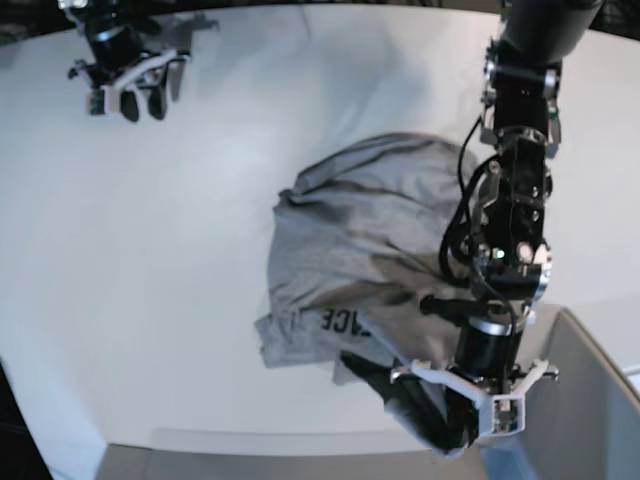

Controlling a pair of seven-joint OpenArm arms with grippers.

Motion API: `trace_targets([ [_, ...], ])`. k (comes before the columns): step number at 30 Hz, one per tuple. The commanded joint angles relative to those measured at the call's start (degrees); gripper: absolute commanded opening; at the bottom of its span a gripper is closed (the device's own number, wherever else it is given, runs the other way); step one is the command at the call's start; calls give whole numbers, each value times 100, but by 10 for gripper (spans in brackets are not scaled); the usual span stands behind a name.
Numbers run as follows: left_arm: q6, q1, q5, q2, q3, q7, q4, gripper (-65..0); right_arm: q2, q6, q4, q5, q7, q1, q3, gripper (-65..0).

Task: Layout the t-shirt on the table in an organized manner, then fold the t-shirt properly
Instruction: 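Grasp another fold of the shirt with the left gripper and lift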

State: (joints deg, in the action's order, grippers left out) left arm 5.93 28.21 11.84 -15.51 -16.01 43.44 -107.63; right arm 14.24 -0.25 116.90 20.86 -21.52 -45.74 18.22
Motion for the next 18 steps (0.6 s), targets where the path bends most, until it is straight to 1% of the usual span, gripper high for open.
trace_targets([
  [1, -26, 287, -19, -10, -82, -120, 60, -650, 40, 21, 86, 10, 125, -64, 38, -402],
  [4, -26, 542, -19, -10, -241, -146, 306, -650, 40, 21, 86, 10, 125, -46, 38, -402],
  [11, -26, 524, 8, 25, -241, -111, 289, -650, 31, 21, 86, 10, 125, -29, 38, -402],
  [13, -26, 498, 16, 43, -258, -94, 218, -650, 31, 21, 86, 10, 125, 86, 38, -402],
  [15, -26, 313, 16, 105, -425, 47, 87, -650, 31, 21, 86, 10, 125, 191, 38, -402],
  [18, -26, 50, 16, 140, -777, 434, -212, -650, 49, 21, 112, 19, 152, 455, 46, -402],
])
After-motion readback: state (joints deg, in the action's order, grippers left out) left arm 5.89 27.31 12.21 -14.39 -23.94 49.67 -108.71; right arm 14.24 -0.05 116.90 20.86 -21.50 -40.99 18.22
